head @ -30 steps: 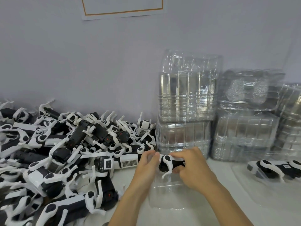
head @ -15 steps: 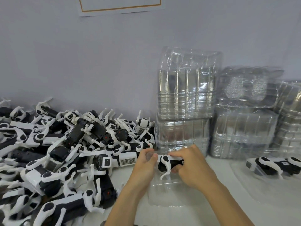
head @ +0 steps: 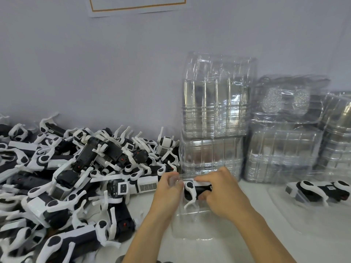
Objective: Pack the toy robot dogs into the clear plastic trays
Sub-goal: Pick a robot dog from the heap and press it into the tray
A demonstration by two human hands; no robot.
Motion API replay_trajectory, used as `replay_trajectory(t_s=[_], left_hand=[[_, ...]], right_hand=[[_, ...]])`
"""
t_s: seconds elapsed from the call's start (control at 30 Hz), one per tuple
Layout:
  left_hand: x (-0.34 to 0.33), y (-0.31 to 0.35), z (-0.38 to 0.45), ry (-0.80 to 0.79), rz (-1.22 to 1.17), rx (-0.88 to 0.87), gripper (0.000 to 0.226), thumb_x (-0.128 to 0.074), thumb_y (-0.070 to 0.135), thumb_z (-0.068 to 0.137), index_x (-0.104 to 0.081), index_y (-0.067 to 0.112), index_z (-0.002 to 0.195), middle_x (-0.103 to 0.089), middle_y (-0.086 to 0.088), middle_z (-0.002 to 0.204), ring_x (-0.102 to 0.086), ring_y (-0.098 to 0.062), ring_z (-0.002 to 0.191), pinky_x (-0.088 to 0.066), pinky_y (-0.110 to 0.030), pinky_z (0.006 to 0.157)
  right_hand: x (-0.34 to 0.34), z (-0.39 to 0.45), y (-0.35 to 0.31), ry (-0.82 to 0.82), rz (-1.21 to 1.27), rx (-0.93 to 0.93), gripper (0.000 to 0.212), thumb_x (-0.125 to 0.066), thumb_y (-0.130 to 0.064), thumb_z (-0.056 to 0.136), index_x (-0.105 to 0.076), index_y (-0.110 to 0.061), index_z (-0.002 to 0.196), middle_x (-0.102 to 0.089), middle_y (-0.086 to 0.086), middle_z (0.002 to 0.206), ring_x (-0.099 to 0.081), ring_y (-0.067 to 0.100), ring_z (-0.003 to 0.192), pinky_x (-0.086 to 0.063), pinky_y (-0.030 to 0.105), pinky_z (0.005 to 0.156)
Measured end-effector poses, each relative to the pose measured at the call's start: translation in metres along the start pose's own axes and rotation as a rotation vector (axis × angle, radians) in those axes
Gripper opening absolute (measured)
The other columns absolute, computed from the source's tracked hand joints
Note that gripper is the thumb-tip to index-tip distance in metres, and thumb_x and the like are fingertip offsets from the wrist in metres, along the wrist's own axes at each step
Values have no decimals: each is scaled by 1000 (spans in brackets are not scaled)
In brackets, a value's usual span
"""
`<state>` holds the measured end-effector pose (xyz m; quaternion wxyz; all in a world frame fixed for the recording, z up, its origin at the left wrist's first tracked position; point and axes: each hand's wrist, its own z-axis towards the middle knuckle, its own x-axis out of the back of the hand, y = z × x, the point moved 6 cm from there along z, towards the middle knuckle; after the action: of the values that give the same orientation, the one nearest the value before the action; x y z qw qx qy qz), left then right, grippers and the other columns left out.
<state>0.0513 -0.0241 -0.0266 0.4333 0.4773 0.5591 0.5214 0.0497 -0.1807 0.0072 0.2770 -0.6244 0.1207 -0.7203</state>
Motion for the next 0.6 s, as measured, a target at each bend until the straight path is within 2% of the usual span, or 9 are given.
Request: replay_trajectory(t_s=[0.07,0.13,0.27,0.4,0.47,0.53,0.6], left_hand=[[0,0,0,-9,-33,31,31,-54,-1,97,-59,23,116,-64,10,115,-61,2,98,-46,-15,71],[0,-1,0,-14,-52,46,35,-54,-4,95,-59,20,119,-64,8,115,-64,0,95,-47,-14,67],[1,-1,1,23,-65,53,37,-55,-12,90,-62,19,111,-66,7,103,-66,6,72,-47,-8,56],[2,-1,1,76,-50,57,45,-56,-15,84,-64,23,108,-67,8,101,-63,4,75,-48,-10,54],[2,0,1,84,-54,58,45,-56,-16,84,-65,23,106,-66,8,101,-62,2,76,-47,-9,51],[1,1,0,86,-62,58,44,-57,-15,84,-65,24,104,-66,9,99,-62,4,74,-47,-9,51],[1,2,1,86,-64,56,42,-58,-13,85,-65,26,102,-66,10,97,-62,5,74,-47,-9,53]], right_hand=[[1,0,0,11,0,16,26,-70,-17,82,-70,-37,97,-60,-5,95,-41,20,100,-47,37,86],[0,1,2,13,6,13,25,-70,-16,82,-70,-37,96,-59,-4,95,-42,20,100,-48,38,84],[-1,1,4,-10,58,-18,36,-71,-14,84,-70,-48,97,-51,-3,104,-44,23,107,-49,40,86],[-2,1,2,-22,53,-41,43,-72,-12,85,-70,-50,106,-43,-4,107,-48,23,108,-50,39,86],[-2,0,1,-20,50,-34,43,-72,-13,84,-70,-49,107,-46,-4,108,-47,22,108,-50,39,85],[1,-1,-2,-23,44,1,38,-71,-13,84,-72,-45,104,-55,-5,106,-45,20,107,-50,40,86],[3,-1,-8,-11,-5,84,20,-67,-13,85,-74,-31,90,-61,-10,88,-44,17,96,-47,39,87]])
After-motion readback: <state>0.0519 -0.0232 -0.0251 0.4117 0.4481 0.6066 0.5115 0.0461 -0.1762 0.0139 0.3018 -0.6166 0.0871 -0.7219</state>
